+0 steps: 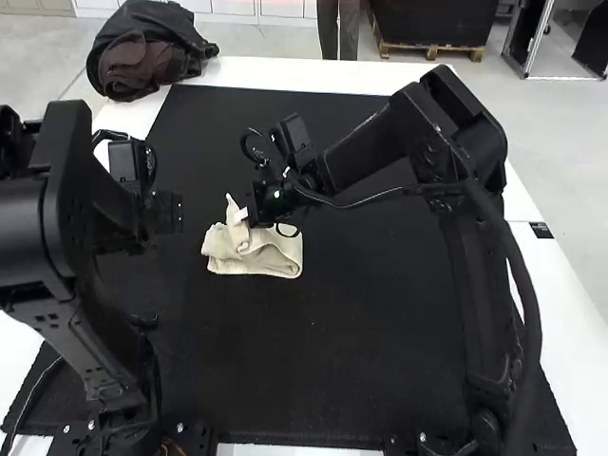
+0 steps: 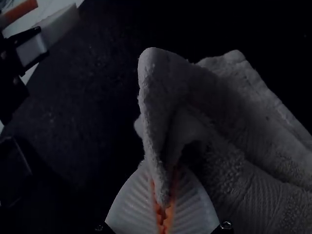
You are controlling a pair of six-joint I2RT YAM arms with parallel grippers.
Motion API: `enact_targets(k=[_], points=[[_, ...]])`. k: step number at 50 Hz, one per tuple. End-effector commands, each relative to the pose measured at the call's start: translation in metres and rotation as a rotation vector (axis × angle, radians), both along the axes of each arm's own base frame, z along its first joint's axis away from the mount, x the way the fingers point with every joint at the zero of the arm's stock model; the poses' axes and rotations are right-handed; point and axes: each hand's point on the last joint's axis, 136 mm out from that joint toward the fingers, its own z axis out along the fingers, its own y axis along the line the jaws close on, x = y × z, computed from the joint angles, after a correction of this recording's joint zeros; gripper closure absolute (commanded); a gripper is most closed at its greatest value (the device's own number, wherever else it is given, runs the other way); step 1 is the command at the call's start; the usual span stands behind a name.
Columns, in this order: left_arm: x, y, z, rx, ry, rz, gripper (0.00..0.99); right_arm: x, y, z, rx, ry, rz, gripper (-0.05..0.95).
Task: Fold the towel.
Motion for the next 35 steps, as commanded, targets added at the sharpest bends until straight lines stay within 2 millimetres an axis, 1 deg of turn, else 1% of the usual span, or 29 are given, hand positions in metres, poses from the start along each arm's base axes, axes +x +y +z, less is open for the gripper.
enact_targets(k=[1,4,14,22,24,27,28,30,31,32,33,35], points=[[0.000,0.004,0.004,-0.001,-0.019,0.013,0.033,0.005,0.016,0.019,0.050,-0.021,0.013,0.92],[0.000,0.004,0.004,-0.001,-0.019,0.015,0.033,0.008,0.019,0.019,0.055,-0.019,0.010,0.92],[0.000,0.004,0.004,-0.001,-0.019,0.015,0.033,0.007,0.029,0.021,0.071,-0.007,0.014,0.92],[0.000,0.004,0.004,0.000,-0.019,0.017,0.033,0.001,0.037,0.023,0.097,0.042,0.032,0.92],[0.000,0.004,0.004,0.000,-0.019,0.017,0.033,0.001,0.038,0.025,0.106,0.049,0.032,0.84],[0.000,0.004,0.004,0.000,-0.019,0.016,0.033,0.000,0.041,0.027,0.111,0.042,0.038,0.66],[0.000,0.005,0.004,-0.001,-0.019,0.019,0.033,-0.001,0.042,0.029,0.112,0.040,0.041,0.55],[0.000,0.004,0.004,-0.001,-0.019,0.017,0.033,-0.002,0.044,0.029,0.112,0.036,0.044,0.42],[0.000,0.004,0.004,-0.001,-0.019,0.016,0.033,-0.001,0.044,0.030,0.112,0.032,0.043,0.30],[0.000,0.004,0.004,-0.001,-0.019,0.016,0.033,-0.002,0.044,0.030,0.113,0.030,0.046,0.22],[0.000,0.004,0.004,-0.001,-0.019,0.016,0.033,-0.001,0.045,0.031,0.113,0.026,0.046,0.17],[0.000,0.004,0.004,0.000,-0.017,0.018,0.033,-0.001,0.045,0.032,0.114,0.022,0.050,0.10]])
